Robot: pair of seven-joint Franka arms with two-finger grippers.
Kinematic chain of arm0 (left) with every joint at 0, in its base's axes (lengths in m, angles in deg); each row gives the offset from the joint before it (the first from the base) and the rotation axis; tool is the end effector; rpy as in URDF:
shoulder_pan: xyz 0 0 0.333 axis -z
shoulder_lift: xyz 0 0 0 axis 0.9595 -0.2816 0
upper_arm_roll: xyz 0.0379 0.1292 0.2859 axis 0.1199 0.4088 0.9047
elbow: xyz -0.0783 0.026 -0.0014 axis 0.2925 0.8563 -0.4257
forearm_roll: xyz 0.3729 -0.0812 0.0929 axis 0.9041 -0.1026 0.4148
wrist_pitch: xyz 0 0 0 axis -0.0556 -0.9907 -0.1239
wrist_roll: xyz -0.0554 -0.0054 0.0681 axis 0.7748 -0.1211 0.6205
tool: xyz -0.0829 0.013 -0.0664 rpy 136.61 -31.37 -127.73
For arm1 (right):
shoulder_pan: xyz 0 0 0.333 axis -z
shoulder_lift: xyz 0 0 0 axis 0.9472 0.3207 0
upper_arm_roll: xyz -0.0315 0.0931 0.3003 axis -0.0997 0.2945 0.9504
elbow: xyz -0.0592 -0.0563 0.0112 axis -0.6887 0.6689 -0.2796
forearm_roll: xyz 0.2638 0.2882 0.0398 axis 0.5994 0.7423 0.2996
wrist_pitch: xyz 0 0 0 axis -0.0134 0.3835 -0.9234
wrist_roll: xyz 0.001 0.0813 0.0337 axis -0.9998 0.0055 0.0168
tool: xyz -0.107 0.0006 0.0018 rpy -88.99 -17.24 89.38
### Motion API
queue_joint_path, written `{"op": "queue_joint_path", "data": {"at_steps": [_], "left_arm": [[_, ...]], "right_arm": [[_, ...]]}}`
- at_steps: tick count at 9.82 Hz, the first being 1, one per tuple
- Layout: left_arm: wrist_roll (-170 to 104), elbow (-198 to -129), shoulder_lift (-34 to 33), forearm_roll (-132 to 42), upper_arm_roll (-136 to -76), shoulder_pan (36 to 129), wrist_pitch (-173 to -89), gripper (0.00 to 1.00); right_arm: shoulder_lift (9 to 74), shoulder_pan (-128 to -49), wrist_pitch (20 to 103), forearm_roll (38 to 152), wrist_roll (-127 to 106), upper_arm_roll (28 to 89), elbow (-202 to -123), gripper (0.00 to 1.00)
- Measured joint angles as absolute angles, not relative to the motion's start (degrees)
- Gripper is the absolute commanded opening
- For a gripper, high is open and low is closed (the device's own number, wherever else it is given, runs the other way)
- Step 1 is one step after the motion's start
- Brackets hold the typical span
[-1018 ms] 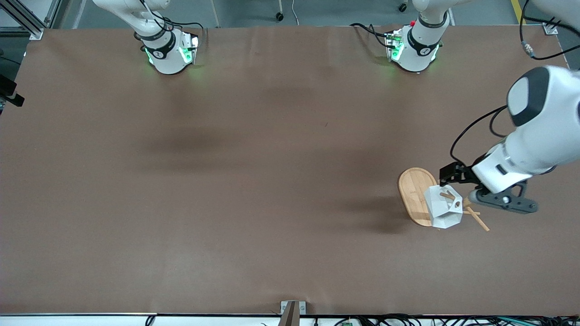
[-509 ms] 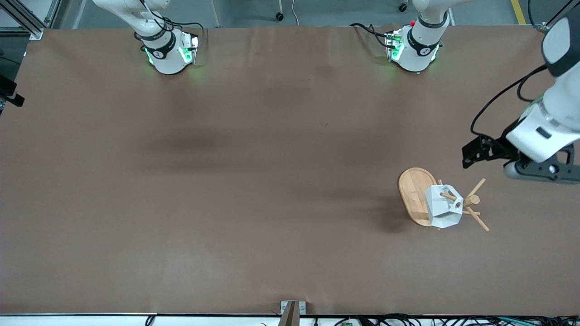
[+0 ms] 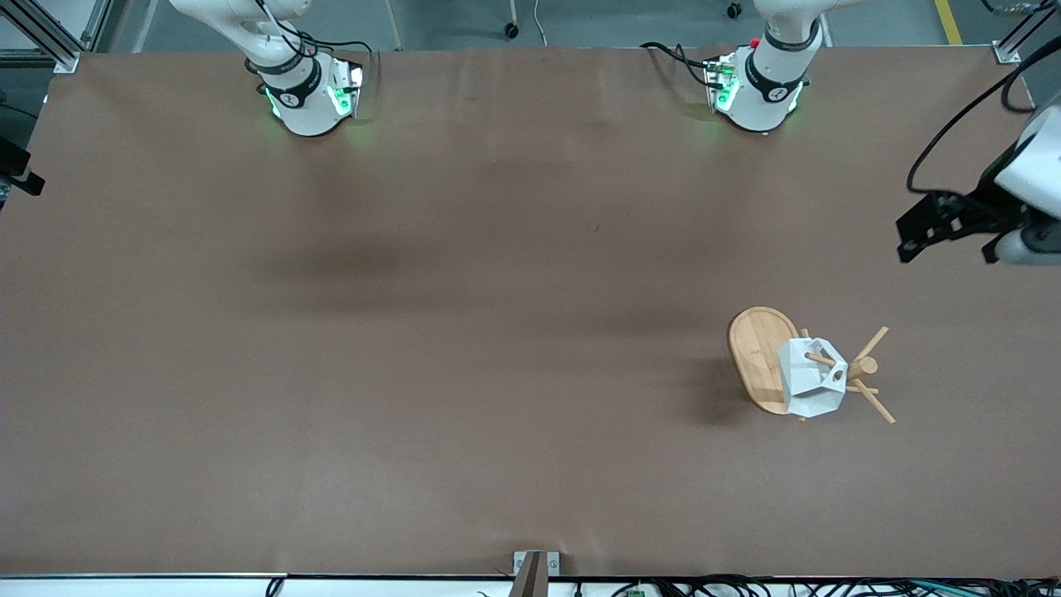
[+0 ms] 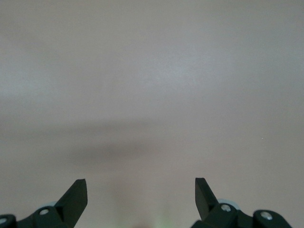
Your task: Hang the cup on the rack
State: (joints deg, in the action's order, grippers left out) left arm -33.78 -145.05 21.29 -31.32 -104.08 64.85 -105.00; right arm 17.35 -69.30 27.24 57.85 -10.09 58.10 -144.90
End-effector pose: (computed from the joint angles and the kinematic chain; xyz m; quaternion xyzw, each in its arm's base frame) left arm 0.5740 -0.0611 0.6612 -0.9981 0.0154 -0.0550 0.0226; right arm 0.5271 -0.0750 0.6888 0.9996 -0.0282 0.0048 0.0046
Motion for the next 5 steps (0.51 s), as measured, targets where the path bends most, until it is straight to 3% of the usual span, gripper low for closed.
{"op": "queue_joint_path", "data": {"at_steps": [2,5], "left_arm": [[-34.06,-147.09,24.25,-32.83,-98.20,70.95,-102.01,1.00],[-34.57,-155.48,30.01,-35.92,-96.10,72.17,-102.80,1.00]], "right_arm": [[17.35,-69.26,27.23,57.85,-10.09,58.08,-144.92,1.00],[17.35,-69.21,27.20,57.85,-10.09,58.07,-144.95,1.00]]}}
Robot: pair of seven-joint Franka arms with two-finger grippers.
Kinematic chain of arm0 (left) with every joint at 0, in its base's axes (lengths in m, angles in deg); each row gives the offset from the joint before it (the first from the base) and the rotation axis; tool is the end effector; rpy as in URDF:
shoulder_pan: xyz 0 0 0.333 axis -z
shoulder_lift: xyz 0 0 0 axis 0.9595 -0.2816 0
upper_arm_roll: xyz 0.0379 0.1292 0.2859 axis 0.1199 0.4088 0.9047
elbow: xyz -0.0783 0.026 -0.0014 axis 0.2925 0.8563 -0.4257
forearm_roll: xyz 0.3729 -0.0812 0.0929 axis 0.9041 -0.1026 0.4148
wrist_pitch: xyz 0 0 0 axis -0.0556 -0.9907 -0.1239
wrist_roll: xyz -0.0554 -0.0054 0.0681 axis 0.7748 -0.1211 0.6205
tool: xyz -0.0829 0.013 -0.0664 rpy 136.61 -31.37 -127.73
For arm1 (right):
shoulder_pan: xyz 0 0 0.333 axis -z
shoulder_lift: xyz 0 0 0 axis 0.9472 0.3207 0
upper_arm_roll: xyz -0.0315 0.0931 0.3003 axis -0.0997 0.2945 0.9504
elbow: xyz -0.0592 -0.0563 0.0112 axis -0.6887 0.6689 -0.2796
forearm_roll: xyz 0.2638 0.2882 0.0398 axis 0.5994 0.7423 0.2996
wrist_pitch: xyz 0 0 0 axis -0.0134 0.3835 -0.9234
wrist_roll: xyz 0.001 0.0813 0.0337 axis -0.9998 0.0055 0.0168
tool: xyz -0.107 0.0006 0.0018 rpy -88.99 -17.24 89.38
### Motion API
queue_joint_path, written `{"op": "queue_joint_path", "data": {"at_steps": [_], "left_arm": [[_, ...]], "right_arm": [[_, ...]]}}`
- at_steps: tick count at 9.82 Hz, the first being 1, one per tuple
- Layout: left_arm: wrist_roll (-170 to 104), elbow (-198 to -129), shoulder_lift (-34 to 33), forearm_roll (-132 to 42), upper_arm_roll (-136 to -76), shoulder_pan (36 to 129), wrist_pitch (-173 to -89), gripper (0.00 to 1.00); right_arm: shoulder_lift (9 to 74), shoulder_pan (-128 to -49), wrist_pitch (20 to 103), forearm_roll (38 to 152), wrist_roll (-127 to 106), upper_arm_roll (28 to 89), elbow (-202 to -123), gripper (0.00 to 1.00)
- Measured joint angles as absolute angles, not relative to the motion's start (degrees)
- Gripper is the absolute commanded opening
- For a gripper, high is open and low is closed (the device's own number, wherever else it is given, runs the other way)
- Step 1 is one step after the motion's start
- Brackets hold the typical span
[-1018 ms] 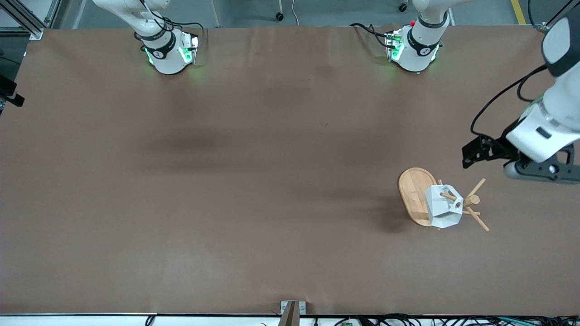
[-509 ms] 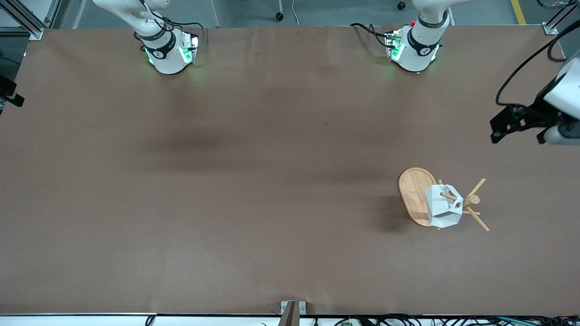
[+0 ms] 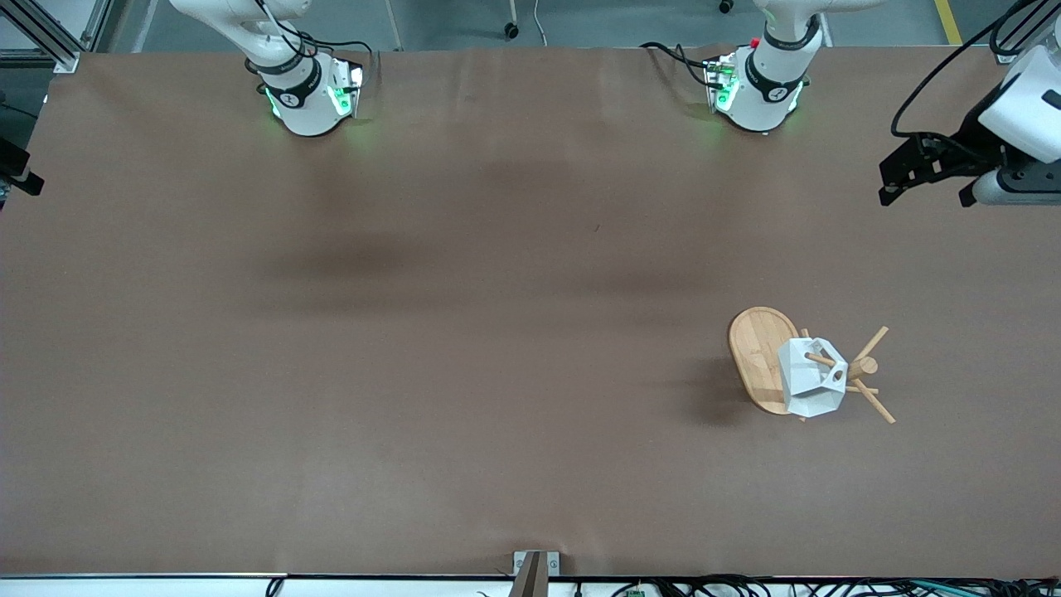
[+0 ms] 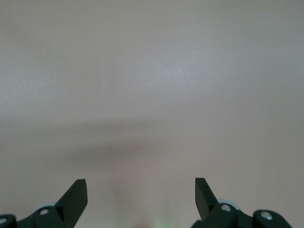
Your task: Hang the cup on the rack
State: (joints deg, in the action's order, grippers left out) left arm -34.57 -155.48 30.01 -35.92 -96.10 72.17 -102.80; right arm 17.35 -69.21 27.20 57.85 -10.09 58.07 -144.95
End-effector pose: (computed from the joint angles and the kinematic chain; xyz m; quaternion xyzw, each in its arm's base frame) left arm 0.5222 -0.0671 0.6535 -0.9997 0.0186 -0.0165 0.0026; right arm 0.5269 -0.0761 0.6883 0.9996 -0.0292 0.0040 0.0045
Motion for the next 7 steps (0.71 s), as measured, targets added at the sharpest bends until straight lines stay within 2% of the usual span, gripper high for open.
{"op": "queue_joint_path", "data": {"at_steps": [3,7], "left_arm": [[-34.69,-161.23,33.49,-35.96,-95.79,72.17,-105.28,1.00],[-34.70,-158.56,32.80,-35.96,-95.79,72.11,-102.19,1.00]], "right_arm": [[17.35,-69.20,27.19,57.85,-10.09,58.07,-145.03,1.00],[17.35,-69.19,27.17,57.85,-10.09,58.07,-145.12,1.00]]}}
